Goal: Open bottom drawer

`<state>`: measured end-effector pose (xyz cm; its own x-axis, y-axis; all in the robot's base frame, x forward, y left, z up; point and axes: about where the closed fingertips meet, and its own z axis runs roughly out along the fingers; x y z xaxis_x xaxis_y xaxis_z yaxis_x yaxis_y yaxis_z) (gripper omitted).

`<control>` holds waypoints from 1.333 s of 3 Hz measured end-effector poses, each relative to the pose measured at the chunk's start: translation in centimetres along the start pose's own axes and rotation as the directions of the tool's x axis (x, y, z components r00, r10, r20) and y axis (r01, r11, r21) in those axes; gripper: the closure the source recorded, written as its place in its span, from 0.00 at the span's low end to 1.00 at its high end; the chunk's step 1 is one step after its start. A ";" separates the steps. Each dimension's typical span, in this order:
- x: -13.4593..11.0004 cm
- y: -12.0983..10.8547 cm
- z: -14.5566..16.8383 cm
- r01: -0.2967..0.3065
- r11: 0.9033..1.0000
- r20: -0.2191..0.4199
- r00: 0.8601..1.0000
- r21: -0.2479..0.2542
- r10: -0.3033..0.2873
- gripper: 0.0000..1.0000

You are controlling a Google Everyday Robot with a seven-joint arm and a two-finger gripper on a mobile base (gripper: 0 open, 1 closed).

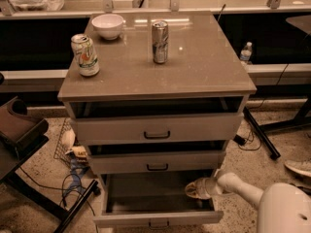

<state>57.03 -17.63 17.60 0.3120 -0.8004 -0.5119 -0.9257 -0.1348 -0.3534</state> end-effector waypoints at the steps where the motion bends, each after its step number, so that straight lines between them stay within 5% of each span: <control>1: 0.0 0.4 0.0 -0.003 1.000 -0.003 1.000 -0.006 0.003 1.00; 2: -0.1 2.3 0.2 -0.021 0.999 -0.011 1.000 -0.039 0.021 1.00; 4: 0.8 6.5 -3.2 -0.034 0.991 -0.211 0.978 -0.129 0.006 1.00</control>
Offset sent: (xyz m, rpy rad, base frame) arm -0.0399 -0.0069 -0.0163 -0.0383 0.0788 -0.0047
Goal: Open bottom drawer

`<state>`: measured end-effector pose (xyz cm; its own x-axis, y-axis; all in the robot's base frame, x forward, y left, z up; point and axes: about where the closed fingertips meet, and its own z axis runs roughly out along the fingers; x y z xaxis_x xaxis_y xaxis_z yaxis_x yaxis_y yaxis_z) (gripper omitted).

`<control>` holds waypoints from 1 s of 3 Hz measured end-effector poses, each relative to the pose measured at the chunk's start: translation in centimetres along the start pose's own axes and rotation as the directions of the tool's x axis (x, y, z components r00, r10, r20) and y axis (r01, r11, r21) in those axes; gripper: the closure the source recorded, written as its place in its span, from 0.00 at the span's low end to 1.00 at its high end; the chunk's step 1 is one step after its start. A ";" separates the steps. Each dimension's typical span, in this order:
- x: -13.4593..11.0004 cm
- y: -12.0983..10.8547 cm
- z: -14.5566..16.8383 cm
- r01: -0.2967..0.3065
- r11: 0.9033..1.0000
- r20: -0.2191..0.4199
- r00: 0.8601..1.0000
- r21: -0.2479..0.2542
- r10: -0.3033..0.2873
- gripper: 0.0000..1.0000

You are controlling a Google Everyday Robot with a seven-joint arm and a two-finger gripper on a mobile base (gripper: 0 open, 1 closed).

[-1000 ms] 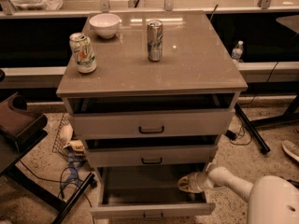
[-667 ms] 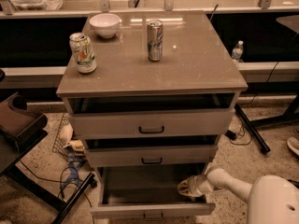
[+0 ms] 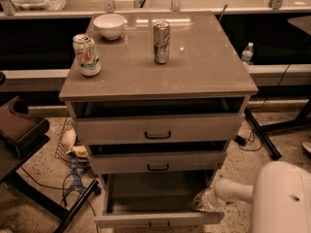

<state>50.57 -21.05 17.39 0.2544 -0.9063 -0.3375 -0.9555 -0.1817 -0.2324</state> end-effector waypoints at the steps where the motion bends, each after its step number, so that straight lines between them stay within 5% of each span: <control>1: -0.9 3.1 -1.4 -0.003 0.998 -0.065 0.998 -0.067 -0.001 1.00; 2: -2.6 6.7 -2.4 -0.008 0.987 -0.099 0.995 -0.161 -0.008 1.00; 3: -2.6 6.7 -2.4 -0.008 0.987 -0.099 0.995 -0.161 -0.008 1.00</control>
Offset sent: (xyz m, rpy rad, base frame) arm -0.1941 0.0164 0.0232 -0.2205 0.3407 0.1091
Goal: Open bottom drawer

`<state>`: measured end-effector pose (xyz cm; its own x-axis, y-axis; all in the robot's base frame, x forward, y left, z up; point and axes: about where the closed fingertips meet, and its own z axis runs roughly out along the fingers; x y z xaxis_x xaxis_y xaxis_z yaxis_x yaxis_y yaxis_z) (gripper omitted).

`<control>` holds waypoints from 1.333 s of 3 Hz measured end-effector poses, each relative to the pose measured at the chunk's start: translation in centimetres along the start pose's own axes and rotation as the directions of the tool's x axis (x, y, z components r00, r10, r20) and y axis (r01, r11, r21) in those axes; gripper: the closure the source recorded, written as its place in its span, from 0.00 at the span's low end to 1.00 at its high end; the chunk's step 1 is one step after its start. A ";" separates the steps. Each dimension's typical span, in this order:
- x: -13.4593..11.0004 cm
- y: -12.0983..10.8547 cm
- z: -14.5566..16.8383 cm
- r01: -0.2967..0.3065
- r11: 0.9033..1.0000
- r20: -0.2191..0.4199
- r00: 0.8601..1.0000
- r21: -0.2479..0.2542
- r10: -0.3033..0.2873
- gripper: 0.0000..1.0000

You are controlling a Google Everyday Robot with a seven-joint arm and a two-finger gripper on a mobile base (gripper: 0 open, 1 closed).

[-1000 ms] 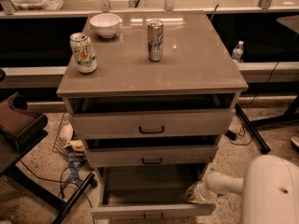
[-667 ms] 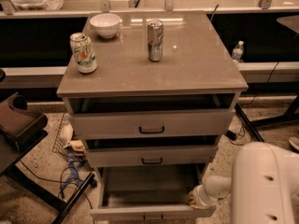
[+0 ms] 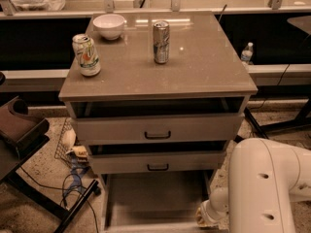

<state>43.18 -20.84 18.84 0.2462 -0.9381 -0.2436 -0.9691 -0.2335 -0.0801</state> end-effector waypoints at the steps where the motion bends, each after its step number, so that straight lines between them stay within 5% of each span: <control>1: -0.2 -0.8 0.4 0.010 1.000 0.032 0.999 0.019 -0.010 1.00; 3: -2.4 -0.8 4.0 0.004 1.000 0.174 0.985 0.011 -0.006 1.00; 4: -2.6 2.3 4.3 0.019 0.995 0.177 0.984 -0.095 -0.002 1.00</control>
Offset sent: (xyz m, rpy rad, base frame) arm 0.0214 0.0473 -0.0397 0.2376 0.0101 0.0244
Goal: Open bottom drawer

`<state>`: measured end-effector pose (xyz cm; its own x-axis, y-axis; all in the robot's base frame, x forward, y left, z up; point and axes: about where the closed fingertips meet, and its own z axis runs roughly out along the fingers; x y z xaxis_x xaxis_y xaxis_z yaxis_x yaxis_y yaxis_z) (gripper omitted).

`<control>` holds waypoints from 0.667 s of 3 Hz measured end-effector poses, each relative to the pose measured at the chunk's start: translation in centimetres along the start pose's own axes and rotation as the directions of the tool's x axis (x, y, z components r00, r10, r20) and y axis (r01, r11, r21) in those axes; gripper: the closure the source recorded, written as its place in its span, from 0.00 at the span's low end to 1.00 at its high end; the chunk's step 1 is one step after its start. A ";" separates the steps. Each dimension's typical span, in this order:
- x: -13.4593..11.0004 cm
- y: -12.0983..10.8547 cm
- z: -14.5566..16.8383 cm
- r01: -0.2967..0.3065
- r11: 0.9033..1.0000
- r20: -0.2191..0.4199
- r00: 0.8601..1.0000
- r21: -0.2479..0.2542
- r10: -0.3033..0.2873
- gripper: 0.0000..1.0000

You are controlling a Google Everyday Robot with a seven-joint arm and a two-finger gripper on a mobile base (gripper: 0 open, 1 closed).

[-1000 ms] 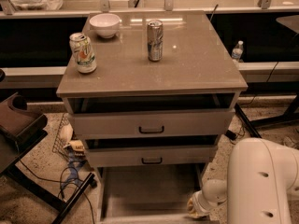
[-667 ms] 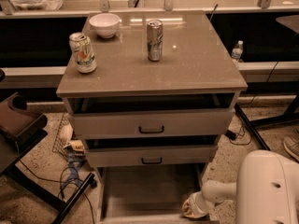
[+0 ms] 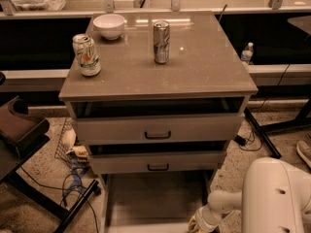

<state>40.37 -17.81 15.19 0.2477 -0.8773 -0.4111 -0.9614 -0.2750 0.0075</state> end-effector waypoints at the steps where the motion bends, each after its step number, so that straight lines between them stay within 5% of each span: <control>1: 0.0 0.0 0.0 0.000 1.000 0.000 1.000 0.000 0.000 1.00; 2: -0.1 0.2 0.2 0.000 1.000 0.002 1.000 -0.003 0.000 0.83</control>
Offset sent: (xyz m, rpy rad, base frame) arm -0.0001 0.0000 0.0000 0.0001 0.0001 0.0000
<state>40.18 -17.70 15.07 0.2471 -0.8765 -0.4132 -0.9611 -0.2759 0.0104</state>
